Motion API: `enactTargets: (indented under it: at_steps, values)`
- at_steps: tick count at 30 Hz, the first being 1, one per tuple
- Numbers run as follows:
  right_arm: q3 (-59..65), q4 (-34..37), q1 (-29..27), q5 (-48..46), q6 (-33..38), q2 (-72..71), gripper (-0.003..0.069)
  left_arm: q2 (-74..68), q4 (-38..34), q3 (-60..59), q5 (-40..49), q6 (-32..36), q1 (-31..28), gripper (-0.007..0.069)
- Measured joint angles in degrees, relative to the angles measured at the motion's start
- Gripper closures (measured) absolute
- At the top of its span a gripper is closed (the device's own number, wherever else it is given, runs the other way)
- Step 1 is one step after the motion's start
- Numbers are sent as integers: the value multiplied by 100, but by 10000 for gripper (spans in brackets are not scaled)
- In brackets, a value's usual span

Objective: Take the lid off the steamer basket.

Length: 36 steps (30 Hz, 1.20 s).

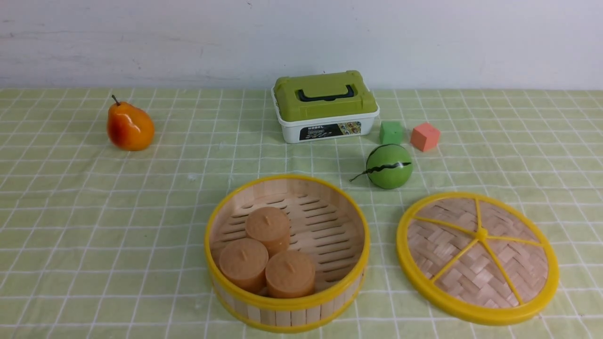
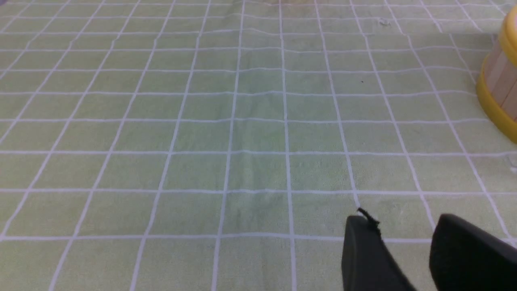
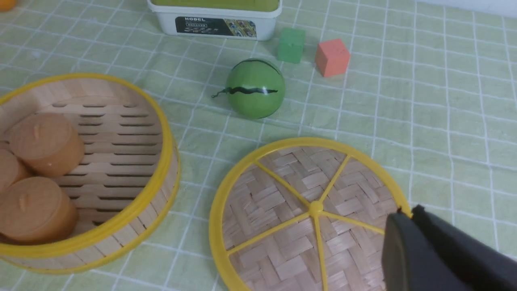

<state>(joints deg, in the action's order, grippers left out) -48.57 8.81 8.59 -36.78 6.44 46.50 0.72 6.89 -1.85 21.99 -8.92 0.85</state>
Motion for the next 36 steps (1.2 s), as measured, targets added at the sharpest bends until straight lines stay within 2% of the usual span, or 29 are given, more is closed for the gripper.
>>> enactTargets:
  at_steps: [6, 18, 24, 27, 32, 34, 36]
  values:
    - [537, 0, 0, -156, 0, -654, 680, 0, 0, 0, 0, 0, 0, 386]
    - [618, -148, 0, -895, 13, -852, 672, 0, 0, 0, 0, 0, 0, 386]
    - [1158, -172, 0, 83, 108, -1558, 666, 0, 0, 0, 0, 0, 0, 386]
    - [2026, -149, 0, 1404, 127, -2075, 661, 0, 0, 0, 0, 0, 0, 386]
    - [3135, -394, -6, 2196, 125, -2721, 655, 0, 0, 0, 0, 0, 0, 386]
    - [3395, -466, -28, 2311, 37, -2888, 652, 0, 0, 0, 0, 0, 0, 386]
    - [3993, -738, -276, 2435, -554, -3336, 648, 0, 0, 0, 0, 0, 0, 386]
